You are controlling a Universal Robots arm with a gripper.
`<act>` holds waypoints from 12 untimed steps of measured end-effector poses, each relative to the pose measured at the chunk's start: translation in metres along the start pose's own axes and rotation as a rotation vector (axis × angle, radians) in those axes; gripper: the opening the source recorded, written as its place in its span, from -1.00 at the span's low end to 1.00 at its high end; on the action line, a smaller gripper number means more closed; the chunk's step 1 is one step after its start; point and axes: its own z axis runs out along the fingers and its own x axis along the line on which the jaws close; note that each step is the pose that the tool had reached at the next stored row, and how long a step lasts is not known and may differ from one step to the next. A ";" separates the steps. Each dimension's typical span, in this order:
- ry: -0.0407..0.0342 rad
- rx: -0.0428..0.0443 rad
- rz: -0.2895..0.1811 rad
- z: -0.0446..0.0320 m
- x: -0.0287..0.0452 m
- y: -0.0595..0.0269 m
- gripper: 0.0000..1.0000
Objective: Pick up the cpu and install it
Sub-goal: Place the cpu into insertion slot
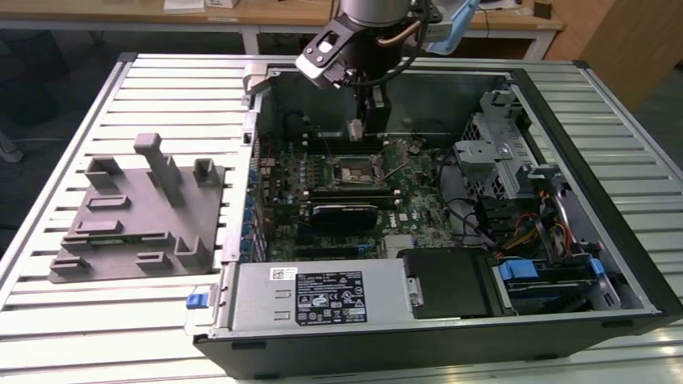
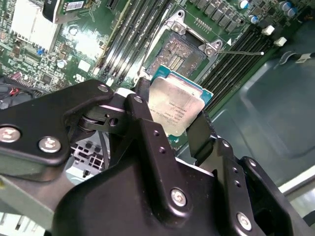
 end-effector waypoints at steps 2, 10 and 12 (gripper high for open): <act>0.0002 -0.0001 0.000 0.0037 0.0000 -0.0002 0.08; -0.0005 -0.0001 0.012 0.0159 0.0001 -0.0010 0.08; -0.0008 -0.0003 0.018 0.0183 0.0003 -0.0015 0.08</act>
